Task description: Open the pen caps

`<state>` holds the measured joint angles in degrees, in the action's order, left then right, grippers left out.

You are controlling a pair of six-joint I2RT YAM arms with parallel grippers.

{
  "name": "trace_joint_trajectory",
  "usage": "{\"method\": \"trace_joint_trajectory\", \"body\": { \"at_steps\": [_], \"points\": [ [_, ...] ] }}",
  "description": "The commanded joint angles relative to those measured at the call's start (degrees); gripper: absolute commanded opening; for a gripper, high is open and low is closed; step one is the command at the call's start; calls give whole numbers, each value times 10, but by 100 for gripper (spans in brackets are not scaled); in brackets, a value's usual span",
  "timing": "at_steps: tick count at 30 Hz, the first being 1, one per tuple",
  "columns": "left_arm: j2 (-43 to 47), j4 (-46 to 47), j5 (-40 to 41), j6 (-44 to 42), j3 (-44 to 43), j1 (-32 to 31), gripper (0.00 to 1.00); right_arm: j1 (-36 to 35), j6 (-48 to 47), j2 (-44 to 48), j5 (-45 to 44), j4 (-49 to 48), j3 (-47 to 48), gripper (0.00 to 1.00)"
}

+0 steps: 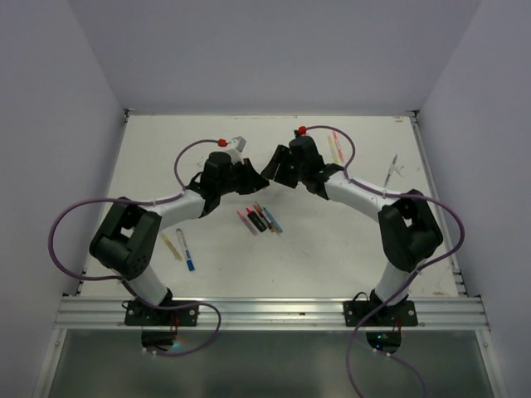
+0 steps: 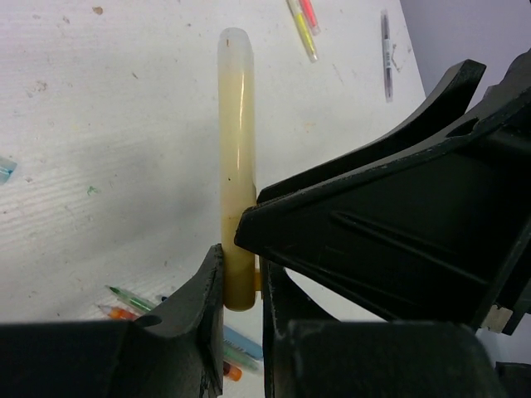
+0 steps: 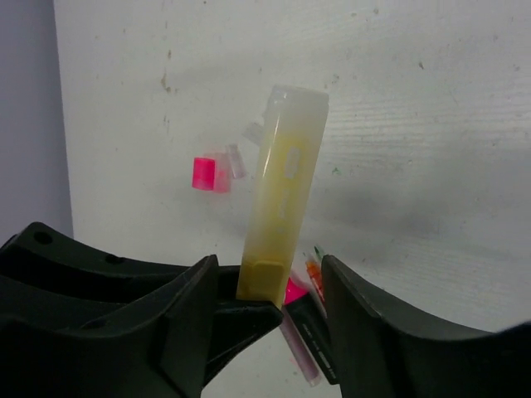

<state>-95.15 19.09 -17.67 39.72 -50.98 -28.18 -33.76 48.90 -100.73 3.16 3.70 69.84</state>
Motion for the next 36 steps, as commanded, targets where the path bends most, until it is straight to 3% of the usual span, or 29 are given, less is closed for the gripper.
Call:
{"method": "trace_joint_trajectory", "body": {
  "at_steps": [1,9,11,13,23,24,25,29,32,36],
  "points": [
    [13,26,-5,-18,4,-1,0,-3,-50,5,-9,4,23,52],
    [27,38,-20,-29,19,-1,0,2,-64,-39,13,2,64,46],
    [30,39,-22,-32,22,-1,0,6,-62,-54,22,-6,73,30],
    [33,49,-26,-35,27,-1,0,11,-54,-64,46,-15,78,1],
    [55,76,-40,-47,48,-1,0,19,-41,-62,58,-61,65,0],
    [56,68,-26,-49,48,0,0,19,-44,-55,55,-55,64,11],
    [59,62,-19,-53,48,-1,0,19,-60,-51,50,-45,66,31],
    [65,43,11,-63,46,-1,0,19,-97,-15,-29,25,70,56],
    [77,49,30,-63,56,-1,0,31,-92,6,-30,53,62,63],
    [92,60,53,-67,65,-1,0,33,-70,4,-6,52,47,64]
  ]
}}
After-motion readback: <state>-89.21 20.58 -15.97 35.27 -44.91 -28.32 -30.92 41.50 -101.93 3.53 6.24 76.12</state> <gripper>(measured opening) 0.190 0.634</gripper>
